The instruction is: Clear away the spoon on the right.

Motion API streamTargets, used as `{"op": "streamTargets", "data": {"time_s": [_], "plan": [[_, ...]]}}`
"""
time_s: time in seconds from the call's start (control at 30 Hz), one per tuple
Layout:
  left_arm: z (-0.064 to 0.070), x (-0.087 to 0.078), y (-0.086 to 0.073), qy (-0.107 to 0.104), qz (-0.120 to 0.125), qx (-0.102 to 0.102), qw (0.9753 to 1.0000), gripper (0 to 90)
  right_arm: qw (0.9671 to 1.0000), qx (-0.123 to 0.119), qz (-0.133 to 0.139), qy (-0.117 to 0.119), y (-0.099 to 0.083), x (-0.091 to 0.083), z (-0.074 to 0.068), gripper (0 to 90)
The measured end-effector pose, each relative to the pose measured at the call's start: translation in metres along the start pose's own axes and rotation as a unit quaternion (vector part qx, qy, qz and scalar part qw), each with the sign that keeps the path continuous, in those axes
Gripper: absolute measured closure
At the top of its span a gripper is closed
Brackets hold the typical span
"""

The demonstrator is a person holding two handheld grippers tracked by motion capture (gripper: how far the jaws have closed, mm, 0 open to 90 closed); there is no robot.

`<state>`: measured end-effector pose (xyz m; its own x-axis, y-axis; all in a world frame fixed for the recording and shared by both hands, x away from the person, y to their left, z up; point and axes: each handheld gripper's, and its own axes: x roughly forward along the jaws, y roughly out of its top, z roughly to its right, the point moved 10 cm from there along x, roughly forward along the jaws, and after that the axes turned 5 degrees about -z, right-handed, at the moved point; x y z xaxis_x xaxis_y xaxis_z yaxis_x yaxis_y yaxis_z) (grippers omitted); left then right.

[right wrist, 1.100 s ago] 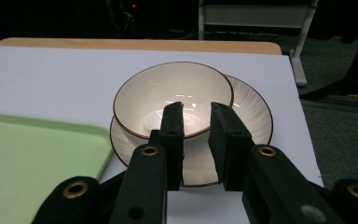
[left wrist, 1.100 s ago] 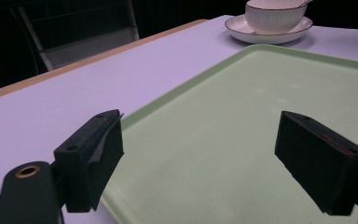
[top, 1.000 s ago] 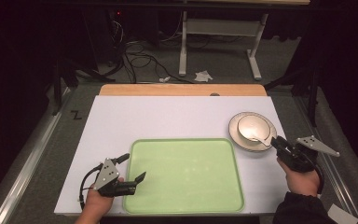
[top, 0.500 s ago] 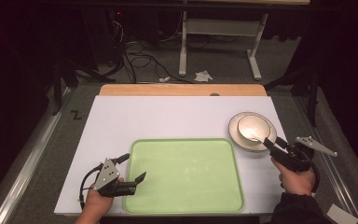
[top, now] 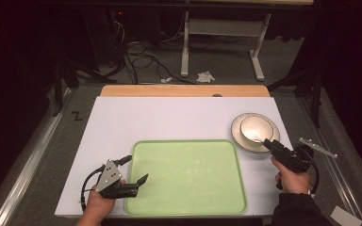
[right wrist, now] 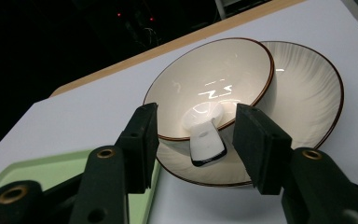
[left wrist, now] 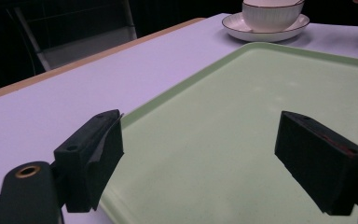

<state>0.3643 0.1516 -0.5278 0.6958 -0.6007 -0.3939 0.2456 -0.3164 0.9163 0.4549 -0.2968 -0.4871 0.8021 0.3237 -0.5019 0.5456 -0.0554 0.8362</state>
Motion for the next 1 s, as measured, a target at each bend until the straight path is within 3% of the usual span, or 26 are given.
{"op": "streamTargets", "data": {"time_s": [0.33, 0.43, 0.63, 0.8, 1.0], "plan": [[0.001, 0.001, 0.0, -0.002, -0.001, -0.001, 1.0, 15.6, 0.9973, 0.061, -0.001, 0.041, -0.008, 0.013, 0.0, 61.1], [0.001, 0.001, -0.001, -0.002, -0.001, 0.0, 1.0, 15.6, 0.9942, 0.093, -0.005, 0.054, -0.009, 0.015, 0.0, 64.6], [0.001, 0.002, -0.001, -0.002, -0.002, 0.0, 1.0, 15.6, 0.9895, 0.131, -0.012, 0.059, -0.011, 0.019, 0.002, 71.2], [0.002, 0.003, -0.002, -0.003, -0.006, 0.004, 1.0, 15.6, 0.9854, 0.154, -0.024, 0.069, -0.014, 0.024, 0.005, 76.2], [0.003, 0.003, -0.002, -0.003, -0.007, 0.004, 1.0, 15.5, 0.9834, 0.159, -0.034, 0.08, -0.016, 0.026, 0.003, 77.5]]}}
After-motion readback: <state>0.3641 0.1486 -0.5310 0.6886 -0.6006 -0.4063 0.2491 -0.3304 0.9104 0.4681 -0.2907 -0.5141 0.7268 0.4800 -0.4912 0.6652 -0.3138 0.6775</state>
